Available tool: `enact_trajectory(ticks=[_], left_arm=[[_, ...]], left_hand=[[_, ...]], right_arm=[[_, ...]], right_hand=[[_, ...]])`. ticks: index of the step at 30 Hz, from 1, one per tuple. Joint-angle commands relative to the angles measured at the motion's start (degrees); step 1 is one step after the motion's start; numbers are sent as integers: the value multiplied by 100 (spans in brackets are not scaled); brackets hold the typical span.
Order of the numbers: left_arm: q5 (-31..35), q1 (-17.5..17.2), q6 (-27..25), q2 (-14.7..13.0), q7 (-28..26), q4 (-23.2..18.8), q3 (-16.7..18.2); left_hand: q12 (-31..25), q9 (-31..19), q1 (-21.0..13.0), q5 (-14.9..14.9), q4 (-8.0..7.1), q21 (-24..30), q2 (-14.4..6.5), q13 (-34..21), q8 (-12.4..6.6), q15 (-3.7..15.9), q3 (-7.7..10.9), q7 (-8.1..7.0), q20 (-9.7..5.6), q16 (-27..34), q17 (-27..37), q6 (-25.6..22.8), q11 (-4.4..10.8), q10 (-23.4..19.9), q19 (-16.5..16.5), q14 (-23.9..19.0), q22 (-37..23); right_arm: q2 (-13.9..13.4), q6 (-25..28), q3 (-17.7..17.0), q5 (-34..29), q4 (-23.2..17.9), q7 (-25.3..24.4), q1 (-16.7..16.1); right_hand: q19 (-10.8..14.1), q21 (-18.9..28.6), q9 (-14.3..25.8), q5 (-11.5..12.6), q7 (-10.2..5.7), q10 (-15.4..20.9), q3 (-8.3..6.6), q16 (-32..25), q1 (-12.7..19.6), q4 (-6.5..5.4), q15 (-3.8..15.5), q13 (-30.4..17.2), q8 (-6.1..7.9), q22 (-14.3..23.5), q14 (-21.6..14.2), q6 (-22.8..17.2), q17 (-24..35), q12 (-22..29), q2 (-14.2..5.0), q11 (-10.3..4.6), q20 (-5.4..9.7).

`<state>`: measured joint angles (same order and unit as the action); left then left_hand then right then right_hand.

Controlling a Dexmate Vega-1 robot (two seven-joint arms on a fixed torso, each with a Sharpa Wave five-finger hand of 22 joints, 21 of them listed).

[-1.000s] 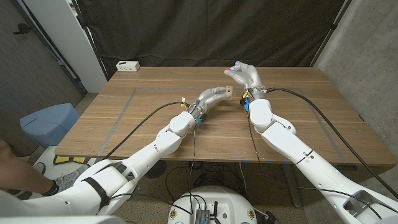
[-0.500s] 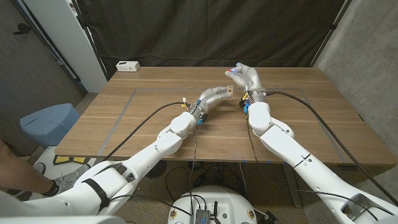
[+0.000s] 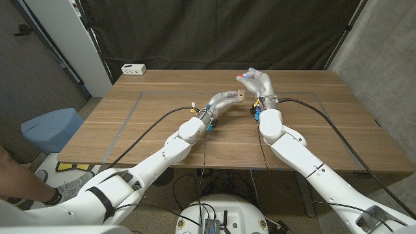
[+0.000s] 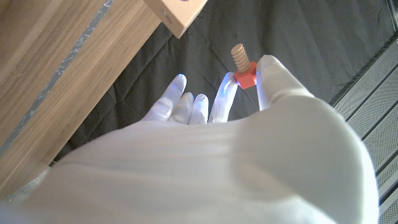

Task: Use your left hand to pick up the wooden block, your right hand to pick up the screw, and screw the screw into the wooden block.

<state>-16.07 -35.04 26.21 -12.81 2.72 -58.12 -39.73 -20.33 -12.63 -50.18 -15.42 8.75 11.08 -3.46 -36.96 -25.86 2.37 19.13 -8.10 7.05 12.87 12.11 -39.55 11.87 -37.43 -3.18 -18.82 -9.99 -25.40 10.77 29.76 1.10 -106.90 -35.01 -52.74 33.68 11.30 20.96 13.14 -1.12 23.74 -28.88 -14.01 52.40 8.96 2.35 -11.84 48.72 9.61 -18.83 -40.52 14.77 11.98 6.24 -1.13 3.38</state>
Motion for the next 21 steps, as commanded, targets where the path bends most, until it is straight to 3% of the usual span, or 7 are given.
enact_trajectory(ticks=[1, 21], left_arm=[[-12, 51, 2, 34, 27, 95, -7], [-49, 154, 55, 105, 126, 293, -19]], left_hand=[[13, -25, -46, -34, 6, 22, -49, -17, -12, 356, 39, 6, 22, -22, 9, -249, -12, -50, 4, -42, -17], [18, -26, -50, -37, 2, 18, -52, -29, -4, 355, 39, 18, 34, -24, 11, -245, -13, -60, 13, -36, -17]], right_arm=[[62, -84, 21, 36, 152, -20, -10], [112, -150, 51, 90, 307, -20, -1]], right_hand=[[38, -13, -1, 40, 1, 26, -6, 7, -4, -1, 424, -18, 37, 17, -54, -5, 33, -16, -59, -20, 321], [44, -13, -26, 56, 12, 32, -7, 21, 8, 14, 417, -19, 56, 16, -56, -8, 32, -20, -59, -30, 325]])
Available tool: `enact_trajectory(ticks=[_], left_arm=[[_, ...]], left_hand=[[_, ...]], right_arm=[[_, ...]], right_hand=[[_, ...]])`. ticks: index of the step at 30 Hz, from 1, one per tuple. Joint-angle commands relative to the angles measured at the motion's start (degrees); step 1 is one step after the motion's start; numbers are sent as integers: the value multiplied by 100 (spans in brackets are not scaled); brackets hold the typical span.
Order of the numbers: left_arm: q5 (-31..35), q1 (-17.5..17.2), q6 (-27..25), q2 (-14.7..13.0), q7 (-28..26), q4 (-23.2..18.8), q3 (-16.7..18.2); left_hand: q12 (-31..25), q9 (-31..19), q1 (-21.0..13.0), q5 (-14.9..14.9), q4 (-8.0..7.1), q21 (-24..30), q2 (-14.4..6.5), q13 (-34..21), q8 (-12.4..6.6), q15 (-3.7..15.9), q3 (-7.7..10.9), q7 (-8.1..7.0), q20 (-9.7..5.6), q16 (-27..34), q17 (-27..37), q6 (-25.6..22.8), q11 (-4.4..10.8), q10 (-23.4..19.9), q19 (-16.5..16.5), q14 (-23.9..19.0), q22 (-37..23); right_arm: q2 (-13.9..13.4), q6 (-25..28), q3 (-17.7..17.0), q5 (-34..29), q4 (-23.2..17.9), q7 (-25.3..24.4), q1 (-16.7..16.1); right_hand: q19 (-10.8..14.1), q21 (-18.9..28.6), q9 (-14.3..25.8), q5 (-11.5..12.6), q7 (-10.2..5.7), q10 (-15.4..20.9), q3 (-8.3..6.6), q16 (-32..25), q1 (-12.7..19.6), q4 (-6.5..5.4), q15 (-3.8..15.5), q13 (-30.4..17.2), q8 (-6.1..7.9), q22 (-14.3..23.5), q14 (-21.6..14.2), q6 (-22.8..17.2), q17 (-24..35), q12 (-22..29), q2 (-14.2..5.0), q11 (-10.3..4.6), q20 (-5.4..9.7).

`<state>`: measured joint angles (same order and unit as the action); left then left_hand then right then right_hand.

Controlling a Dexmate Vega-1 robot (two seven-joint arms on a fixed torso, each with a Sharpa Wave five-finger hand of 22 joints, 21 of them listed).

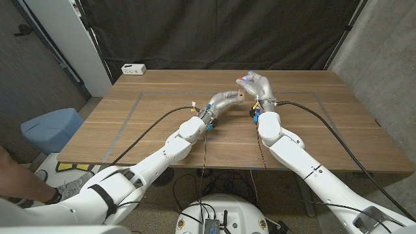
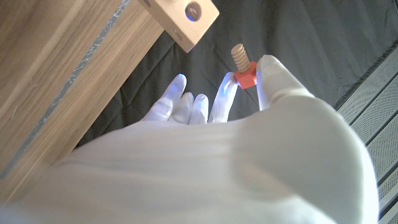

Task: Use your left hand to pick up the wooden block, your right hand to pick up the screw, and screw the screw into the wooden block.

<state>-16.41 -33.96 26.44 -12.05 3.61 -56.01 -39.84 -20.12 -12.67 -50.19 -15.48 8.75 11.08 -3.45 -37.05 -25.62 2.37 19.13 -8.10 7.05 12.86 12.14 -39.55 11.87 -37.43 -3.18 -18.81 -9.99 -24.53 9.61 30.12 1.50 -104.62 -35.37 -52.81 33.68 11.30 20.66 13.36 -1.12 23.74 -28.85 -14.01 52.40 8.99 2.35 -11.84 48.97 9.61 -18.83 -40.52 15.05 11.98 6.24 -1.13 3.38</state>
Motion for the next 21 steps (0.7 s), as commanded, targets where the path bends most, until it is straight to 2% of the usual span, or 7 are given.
enact_trajectory(ticks=[1, 21], left_arm=[[-8, 48, 31, 26, 36, 79, -10], [10, 75, 44, 39, 53, 117, -29]], left_hand=[[-1, -22, -46, -30, 2, 18, -47, -20, -30, 360, 37, 17, 27, -24, 7, -249, -10, -58, 13, -39, -17], [6, -23, -55, -32, -1, 18, -55, -31, -27, 356, 36, 12, 29, -23, 10, -261, -9, -66, 13, -38, -17]], right_arm=[[21, -37, 17, 51, 82, 21, 7], [-3, -179, -9, 78, 202, 9, -6]], right_hand=[[44, -13, 2, 35, 10, 40, -12, 22, 10, 12, 418, -19, 32, 16, -57, -7, 5, -17, -61, -11, 324], [59, -11, -23, 46, 2, 40, 10, 17, 23, 10, 424, -20, 45, 16, -66, 12, 15, -23, -95, -12, 321]])
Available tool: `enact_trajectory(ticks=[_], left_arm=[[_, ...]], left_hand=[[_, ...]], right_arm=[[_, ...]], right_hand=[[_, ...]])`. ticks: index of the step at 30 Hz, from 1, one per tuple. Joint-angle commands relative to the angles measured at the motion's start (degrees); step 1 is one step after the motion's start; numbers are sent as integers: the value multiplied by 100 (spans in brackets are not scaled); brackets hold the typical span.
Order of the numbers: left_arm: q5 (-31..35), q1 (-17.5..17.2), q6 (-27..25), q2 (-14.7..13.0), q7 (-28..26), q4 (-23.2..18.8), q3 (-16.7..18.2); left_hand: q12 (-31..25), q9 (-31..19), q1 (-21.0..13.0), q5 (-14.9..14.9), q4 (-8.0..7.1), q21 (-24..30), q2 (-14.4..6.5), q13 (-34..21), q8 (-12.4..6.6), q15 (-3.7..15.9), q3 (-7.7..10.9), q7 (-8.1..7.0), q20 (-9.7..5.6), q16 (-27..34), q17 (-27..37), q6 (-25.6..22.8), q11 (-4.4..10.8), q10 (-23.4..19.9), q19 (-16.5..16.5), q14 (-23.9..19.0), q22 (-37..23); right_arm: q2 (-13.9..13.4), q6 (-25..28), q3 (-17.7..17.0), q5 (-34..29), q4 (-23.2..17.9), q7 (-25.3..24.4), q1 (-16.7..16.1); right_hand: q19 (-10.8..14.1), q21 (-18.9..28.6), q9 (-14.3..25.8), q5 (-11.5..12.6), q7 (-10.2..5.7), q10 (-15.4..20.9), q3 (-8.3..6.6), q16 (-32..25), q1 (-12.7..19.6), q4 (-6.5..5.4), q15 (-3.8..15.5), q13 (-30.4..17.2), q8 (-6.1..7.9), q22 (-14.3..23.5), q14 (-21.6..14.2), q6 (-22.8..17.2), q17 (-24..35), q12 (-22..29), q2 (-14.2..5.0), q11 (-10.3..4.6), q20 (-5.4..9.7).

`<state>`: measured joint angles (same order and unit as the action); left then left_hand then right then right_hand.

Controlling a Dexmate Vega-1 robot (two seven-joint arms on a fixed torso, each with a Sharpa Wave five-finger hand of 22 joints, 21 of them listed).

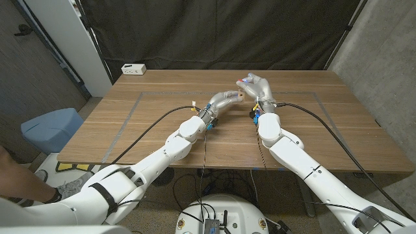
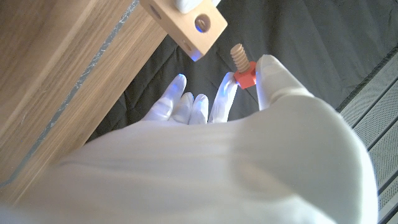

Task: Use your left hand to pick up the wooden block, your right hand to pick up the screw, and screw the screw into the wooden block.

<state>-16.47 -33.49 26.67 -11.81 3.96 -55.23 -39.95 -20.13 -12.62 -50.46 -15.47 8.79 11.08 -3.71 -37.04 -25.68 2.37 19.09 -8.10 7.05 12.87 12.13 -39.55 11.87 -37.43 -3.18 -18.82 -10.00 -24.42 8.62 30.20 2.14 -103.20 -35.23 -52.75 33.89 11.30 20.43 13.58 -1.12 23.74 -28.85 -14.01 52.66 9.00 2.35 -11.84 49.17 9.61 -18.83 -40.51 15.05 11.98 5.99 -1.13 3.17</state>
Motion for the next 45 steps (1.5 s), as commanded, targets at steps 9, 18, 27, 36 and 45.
enact_trajectory(ticks=[9, 18, 27, 36, 45], left_arm=[[31, -20, -43, -28, -16, -79, -21], [29, -55, -79, -48, -14, -153, -27], [20, -94, -127, -72, -36, -234, -20], [26, -106, -150, -85, -44, -277, -23], [22, -136, -176, -100, -49, -336, -26]], left_hand=[[13, -28, -32, -34, -3, 18, -24, -37, -21, 362, 38, 2, 26, -25, 10, -268, -11, -64, 13, -35, -17], [16, -29, -17, -32, -12, 19, -20, -42, -16, 362, 32, 0, 22, -25, 11, -263, 8, -69, 11, -37, -17], [16, -29, -29, -34, -5, 18, -21, -48, -15, 362, 35, 6, 23, -25, 10, -266, -1, -78, 11, -43, -17], [18, -29, -36, -35, -4, 18, -25, -52, -10, 358, 37, 2, 22, -24, 10, -263, -9, -81, 11, -47, -17], [25, -30, -36, -36, -6, 17, -29, -57, -10, 351, 39, 6, 24, -27, 11, -269, -14, -74, 14, -43, -17]], right_arm=[[-37, -121, -52, 29, 62, -23, -60], [-61, -131, -75, 27, 31, -42, -111], [-81, -163, -95, 9, -3, -73, -171], [-106, -187, -126, 4, -37, -91, -231], [-117, -196, -135, 0, -56, -85, -262]], right_hand=[[37, -12, -13, 30, -8, 42, 31, 16, 8, 10, 418, -21, 28, 16, -61, 26, 20, -24, -86, -12, 342], [26, -17, -11, 37, -14, 33, 48, 20, 15, 12, 416, -22, 34, 16, -48, 53, 24, -29, -98, -16, 337], [19, -19, -30, 49, -26, 2, 59, 22, 51, 24, 413, -22, 29, 17, -37, 79, 25, -42, -118, -26, 334], [10, -22, -25, 58, -33, -24, 78, 20, 70, 24, 413, -23, 40, 17, -32, 103, 29, -51, -137, -28, 327], [10, -20, -29, 67, -34, -29, 96, 20, 79, 23, 408, -23, 51, 18, -27, 105, 32, -51, -150, -38, 327]])
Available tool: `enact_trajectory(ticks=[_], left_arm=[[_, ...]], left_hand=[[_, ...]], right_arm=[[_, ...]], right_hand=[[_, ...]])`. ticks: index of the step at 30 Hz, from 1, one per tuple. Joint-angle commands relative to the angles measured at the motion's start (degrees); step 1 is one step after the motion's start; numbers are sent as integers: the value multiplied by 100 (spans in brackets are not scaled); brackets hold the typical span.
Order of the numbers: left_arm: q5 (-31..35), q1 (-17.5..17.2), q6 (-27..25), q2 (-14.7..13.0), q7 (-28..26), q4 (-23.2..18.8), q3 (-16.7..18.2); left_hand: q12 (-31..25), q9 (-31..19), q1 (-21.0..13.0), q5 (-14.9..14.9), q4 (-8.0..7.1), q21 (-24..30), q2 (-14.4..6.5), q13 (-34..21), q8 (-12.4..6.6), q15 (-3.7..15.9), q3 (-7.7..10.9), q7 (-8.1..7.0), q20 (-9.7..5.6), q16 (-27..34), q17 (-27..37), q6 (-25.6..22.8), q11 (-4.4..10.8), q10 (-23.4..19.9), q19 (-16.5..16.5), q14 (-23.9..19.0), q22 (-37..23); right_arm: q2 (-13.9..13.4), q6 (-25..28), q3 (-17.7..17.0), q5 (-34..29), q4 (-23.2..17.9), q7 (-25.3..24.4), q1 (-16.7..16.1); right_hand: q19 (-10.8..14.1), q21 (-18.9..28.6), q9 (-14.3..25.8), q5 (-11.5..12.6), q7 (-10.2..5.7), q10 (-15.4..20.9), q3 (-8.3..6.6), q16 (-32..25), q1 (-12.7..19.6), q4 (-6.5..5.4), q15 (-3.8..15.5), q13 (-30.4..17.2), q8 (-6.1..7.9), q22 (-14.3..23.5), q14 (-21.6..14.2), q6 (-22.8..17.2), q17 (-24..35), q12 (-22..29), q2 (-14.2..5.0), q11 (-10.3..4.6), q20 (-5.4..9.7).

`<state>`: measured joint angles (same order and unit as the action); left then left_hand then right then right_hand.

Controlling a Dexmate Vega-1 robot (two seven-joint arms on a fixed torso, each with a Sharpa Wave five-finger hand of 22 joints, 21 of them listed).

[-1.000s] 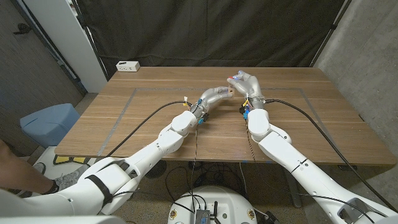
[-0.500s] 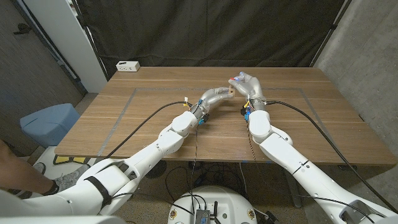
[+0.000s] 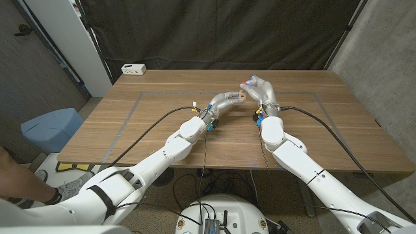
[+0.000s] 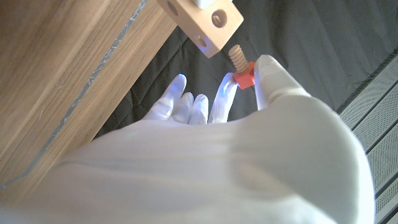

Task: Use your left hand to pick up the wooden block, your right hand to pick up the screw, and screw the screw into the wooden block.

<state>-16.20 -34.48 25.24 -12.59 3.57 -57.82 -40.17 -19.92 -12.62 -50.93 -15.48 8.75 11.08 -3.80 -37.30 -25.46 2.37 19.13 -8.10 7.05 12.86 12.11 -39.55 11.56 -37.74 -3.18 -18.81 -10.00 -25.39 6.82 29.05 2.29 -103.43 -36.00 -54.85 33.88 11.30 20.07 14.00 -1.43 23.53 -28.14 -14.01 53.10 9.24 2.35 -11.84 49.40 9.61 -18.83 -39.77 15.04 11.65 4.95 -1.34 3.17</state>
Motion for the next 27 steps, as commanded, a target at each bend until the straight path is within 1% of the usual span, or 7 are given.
enact_trajectory(ticks=[1, 10, 27], left_arm=[[-2, -42, -39, -25, -18, -86, -3], [14, -68, -45, -44, -59, -141, 3], [23, -115, -65, -70, -74, -223, -2]], left_hand=[[6, -30, 11, -35, -4, 17, -21, -31, -32, 357, 35, 7, 23, -27, 14, -268, 15, -39, 13, -41, -17], [5, -30, 17, -37, -6, 17, -19, -36, -31, 357, 39, 3, 23, -29, 12, -274, 21, -49, 14, -47, -17], [17, -32, 12, -40, -6, 17, -27, -45, -24, 352, 47, 12, 26, -30, 13, -267, 15, -42, 16, -50, -17]], right_arm=[[-20, -16, -20, -19, -32, -10, -54], [-23, -63, -15, -27, 8, 23, -28], [-54, 14, -21, -48, -81, 18, -87]], right_hand=[[9, -21, 3, 25, 0, -8, 29, 20, 36, 1, 410, -23, 27, 18, -28, 33, 33, -18, -43, -17, 325], [4, -22, -6, 34, 3, -8, 48, 20, 30, -7, 412, -23, 39, 18, -28, 29, 36, -17, -50, -17, 326], [3, -20, -18, 54, -4, -9, 63, 24, 33, -10, 406, -22, 59, 18, -28, 27, 37, -16, -64, -17, 326]])
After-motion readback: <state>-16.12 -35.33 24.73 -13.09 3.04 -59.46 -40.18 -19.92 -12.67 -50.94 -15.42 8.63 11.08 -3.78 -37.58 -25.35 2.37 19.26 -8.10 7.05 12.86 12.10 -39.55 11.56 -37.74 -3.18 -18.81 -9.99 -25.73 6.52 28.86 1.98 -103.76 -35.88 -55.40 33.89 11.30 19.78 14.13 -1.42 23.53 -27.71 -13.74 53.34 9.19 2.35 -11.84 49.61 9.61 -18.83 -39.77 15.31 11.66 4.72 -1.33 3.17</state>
